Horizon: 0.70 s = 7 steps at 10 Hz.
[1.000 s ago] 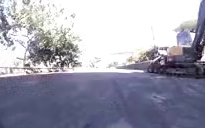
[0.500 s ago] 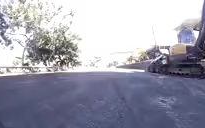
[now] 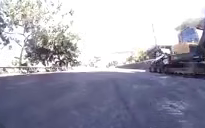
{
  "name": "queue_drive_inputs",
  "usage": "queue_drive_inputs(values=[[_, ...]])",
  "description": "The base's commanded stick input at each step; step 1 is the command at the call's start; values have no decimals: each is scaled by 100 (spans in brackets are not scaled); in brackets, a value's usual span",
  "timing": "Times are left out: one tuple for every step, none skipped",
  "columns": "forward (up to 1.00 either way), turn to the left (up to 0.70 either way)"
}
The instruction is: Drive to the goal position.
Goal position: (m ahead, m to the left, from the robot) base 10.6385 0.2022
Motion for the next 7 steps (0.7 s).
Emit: queue_drive_inputs(values=[[50,0],[50,0],[50,0],[50,0],[50,0],[50,0],[50,0]])
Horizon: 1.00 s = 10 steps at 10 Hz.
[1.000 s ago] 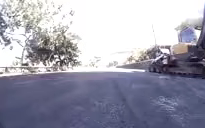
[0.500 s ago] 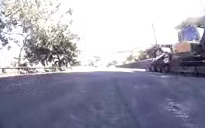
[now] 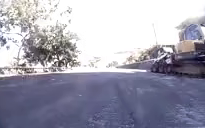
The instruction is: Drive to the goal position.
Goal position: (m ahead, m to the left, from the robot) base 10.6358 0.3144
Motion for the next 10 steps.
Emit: queue_drive_inputs(values=[[50,0],[50,0],[50,0],[50,0],[50,0],[50,0],[50,0],[50,0],[50,0],[50,0]])
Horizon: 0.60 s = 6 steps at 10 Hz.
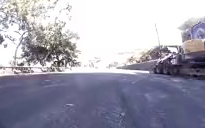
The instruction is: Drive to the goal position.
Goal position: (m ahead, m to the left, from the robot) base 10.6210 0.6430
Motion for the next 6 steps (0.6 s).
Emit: queue_drive_inputs(values=[[50,0],[50,0],[50,0],[50,0],[50,0],[50,0]])
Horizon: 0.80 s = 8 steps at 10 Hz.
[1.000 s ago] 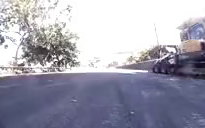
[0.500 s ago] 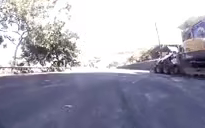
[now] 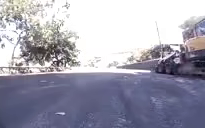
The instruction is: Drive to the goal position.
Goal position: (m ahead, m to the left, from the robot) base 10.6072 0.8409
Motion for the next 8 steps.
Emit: queue_drive_inputs(values=[[50,0],[50,0],[50,0],[50,0],[50,0],[50,0],[50,0],[50,0]])
